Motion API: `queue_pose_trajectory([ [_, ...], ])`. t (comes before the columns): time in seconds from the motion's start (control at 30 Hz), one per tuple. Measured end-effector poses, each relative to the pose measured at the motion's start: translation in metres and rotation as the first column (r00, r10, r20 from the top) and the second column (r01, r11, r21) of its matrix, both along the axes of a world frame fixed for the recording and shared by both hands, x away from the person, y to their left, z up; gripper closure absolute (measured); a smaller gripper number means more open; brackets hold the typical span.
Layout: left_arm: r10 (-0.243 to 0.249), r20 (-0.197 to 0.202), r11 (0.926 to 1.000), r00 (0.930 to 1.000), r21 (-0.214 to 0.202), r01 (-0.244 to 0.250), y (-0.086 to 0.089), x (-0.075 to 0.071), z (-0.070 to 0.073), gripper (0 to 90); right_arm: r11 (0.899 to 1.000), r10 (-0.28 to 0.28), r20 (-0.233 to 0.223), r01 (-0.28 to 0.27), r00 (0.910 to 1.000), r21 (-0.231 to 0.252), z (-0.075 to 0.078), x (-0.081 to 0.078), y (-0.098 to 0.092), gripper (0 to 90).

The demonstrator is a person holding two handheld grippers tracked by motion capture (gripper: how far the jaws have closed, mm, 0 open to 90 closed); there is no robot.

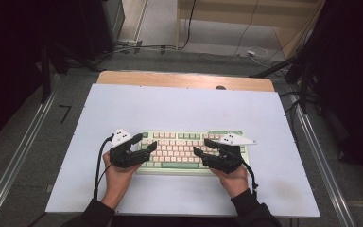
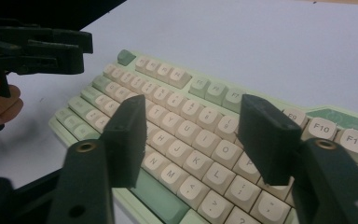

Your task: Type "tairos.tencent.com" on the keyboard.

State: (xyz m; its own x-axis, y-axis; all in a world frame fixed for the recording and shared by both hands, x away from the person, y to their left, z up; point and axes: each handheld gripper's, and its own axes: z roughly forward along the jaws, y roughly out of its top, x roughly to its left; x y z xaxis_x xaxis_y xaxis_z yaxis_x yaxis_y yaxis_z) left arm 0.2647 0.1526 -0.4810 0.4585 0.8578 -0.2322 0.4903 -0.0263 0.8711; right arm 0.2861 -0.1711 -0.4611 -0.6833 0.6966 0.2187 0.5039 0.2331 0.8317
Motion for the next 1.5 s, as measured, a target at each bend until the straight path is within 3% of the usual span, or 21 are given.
queue_pose_trajectory([
  [0.07, 0.002, 0.001, 1.0000, 1.0000, -0.005, -0.002, 0.0007, -0.0001, -0.0001, 31.2, 1.000, -0.007, 0.000, 0.007, 1.0000, 0.000, -0.0003, 0.0012, 0.0000, 32.5],
  [0.37, 0.011, -0.002, 0.9999, 0.9999, -0.001, -0.011, 0.0031, -0.0015, -0.0008, 31.2, 1.000, -0.011, -0.015, 0.011, 0.9998, -0.003, -0.0030, 0.0047, 0.0019, 28.3],
  [1.5, 0.038, 0.000, 0.9993, 0.9993, 0.002, -0.038, 0.0091, -0.0060, -0.0013, 31.2, 1.000, -0.017, -0.024, 0.017, 0.9996, -0.019, -0.0050, 0.0095, 0.0054, 26.8],
])
